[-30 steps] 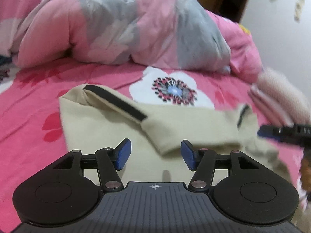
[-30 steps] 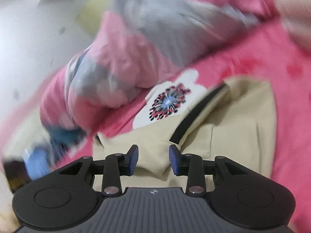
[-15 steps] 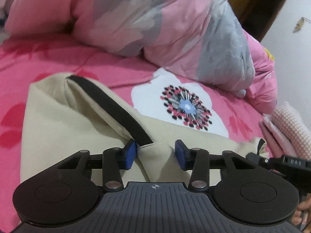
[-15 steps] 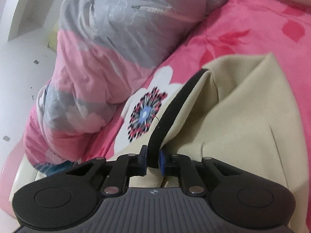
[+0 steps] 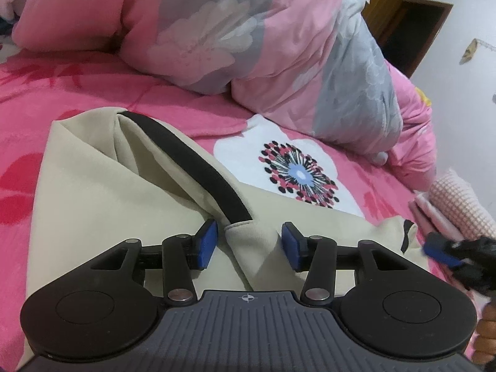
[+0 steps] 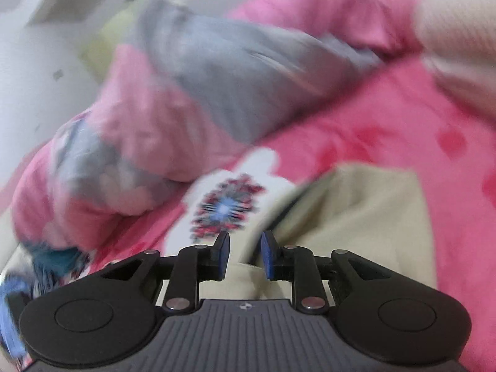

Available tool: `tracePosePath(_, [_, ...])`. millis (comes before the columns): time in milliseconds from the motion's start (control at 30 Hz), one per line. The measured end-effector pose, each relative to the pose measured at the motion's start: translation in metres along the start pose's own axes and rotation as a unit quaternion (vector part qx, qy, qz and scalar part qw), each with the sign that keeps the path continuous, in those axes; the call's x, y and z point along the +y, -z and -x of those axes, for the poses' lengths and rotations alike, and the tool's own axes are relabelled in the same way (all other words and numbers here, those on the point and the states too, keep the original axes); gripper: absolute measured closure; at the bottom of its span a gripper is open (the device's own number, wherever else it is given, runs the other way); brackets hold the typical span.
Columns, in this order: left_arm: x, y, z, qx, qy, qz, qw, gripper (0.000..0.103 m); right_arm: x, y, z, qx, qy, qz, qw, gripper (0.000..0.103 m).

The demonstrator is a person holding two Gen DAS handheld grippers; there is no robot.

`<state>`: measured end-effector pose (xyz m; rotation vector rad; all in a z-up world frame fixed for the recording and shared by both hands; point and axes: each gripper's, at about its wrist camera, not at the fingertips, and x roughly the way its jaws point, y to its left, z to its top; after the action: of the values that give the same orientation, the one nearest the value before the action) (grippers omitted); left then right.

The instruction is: Fold clothes

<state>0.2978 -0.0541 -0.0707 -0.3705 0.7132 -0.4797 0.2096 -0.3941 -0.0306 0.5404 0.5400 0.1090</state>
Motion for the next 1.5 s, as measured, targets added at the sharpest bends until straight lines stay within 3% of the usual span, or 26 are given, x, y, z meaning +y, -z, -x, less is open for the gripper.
tracePosePath(167, [-0.003, 0.004, 0.01, -0.006, -0.006, -0.002, 1.0, 0.054, 0.044, 0.019, -0.025, 0.016, -0.041, 0.106, 0.993, 0.079])
tracePosePath(267, [-0.004, -0.001, 0.021, -0.01, -0.017, -0.006, 0.9998, 0.048, 0.034, 0.055, -0.069, 0.096, -0.01, 0.134, 0.986, 0.081])
tracePosePath(300, [-0.003, -0.007, 0.023, -0.016, -0.027, -0.004, 0.9995, 0.046, 0.026, 0.062, -0.065, 0.069, -0.029, 0.126, 0.989, 0.082])
tracePosePath(467, [0.0, -0.035, 0.011, -0.021, -0.082, 0.002, 0.9964, 0.044, 0.009, 0.058, -0.06, 0.069, -0.054, 0.076, 0.993, 0.084])
tracePosePath(533, [0.002, -0.045, -0.001, -0.015, -0.107, 0.003, 0.9941, 0.047, 0.009, 0.058, -0.06, 0.068, -0.056, 0.075, 0.993, 0.084])
tracePosePath(567, [0.005, -0.048, -0.006, -0.018, -0.118, 0.007, 0.9929, 0.055, 0.009, 0.058, -0.06, 0.067, -0.056, 0.075, 0.993, 0.084])
tracePosePath(600, [0.012, -0.049, -0.008, -0.023, -0.124, 0.02, 0.9919, 0.062, 0.01, 0.059, -0.06, 0.066, -0.057, 0.075, 0.993, 0.084])
tracePosePath(667, [0.033, -0.047, -0.005, -0.034, -0.126, 0.067, 0.9892, 0.066, 0.009, 0.059, -0.062, 0.065, -0.063, 0.068, 0.994, 0.084])
tracePosePath(733, [0.063, -0.042, 0.002, -0.051, -0.102, 0.136, 0.9841, 0.07, 0.006, 0.059, -0.062, 0.065, -0.068, 0.061, 0.994, 0.084])
tracePosePath(767, [0.079, -0.039, 0.006, -0.061, -0.086, 0.174, 0.9791, 0.071, 0.005, 0.059, -0.062, 0.065, -0.07, 0.058, 0.994, 0.084])
tracePosePath(800, [0.095, -0.036, 0.011, -0.07, -0.069, 0.212, 0.9723, 0.082, 0.005, 0.059, -0.062, 0.065, -0.072, 0.056, 0.994, 0.084])
tracePosePath(833, [0.109, -0.033, 0.013, -0.073, -0.049, 0.251, 0.9641, 0.085, 0.004, 0.059, -0.062, 0.065, -0.074, 0.054, 0.994, 0.084])
tracePosePath(900, [0.129, -0.03, 0.013, -0.069, -0.011, 0.308, 0.9489, 0.085, 0.004, 0.058, -0.062, 0.064, -0.075, 0.052, 0.994, 0.084])
tracePosePath(1000, [0.125, -0.04, 0.018, -0.058, 0.011, 0.303, 0.9511, 0.085, 0.004, 0.058, -0.063, 0.064, -0.076, 0.05, 0.994, 0.084])
tracePosePath(1100, [0.121, -0.05, 0.022, -0.047, 0.03, 0.3, 0.9524, 0.077, 0.003, 0.058, -0.063, 0.064, -0.077, 0.048, 0.994, 0.084])
tracePosePath(1167, [0.118, -0.061, 0.02, -0.029, 0.025, 0.296, 0.9544, 0.071, 0.002, 0.058, -0.063, 0.064, -0.078, 0.046, 0.994, 0.084])
tracePosePath(1267, [0.112, -0.077, 0.005, 0.01, -0.006, 0.277, 0.9607, 0.071, 0.002, 0.058, -0.063, 0.063, -0.08, 0.044, 0.994, 0.084])
tracePosePath(1333, [0.112, -0.076, 0.002, 0.011, -0.015, 0.266, 0.9637, 0.072, 0.002, 0.058, -0.063, 0.064, -0.08, 0.044, 0.994, 0.084])
tracePosePath(1500, [0.116, -0.063, 0.0, -0.007, -0.027, 0.241, 0.9701, 0.094, 0.001, 0.059, -0.063, 0.064, -0.081, 0.043, 0.994, 0.084])
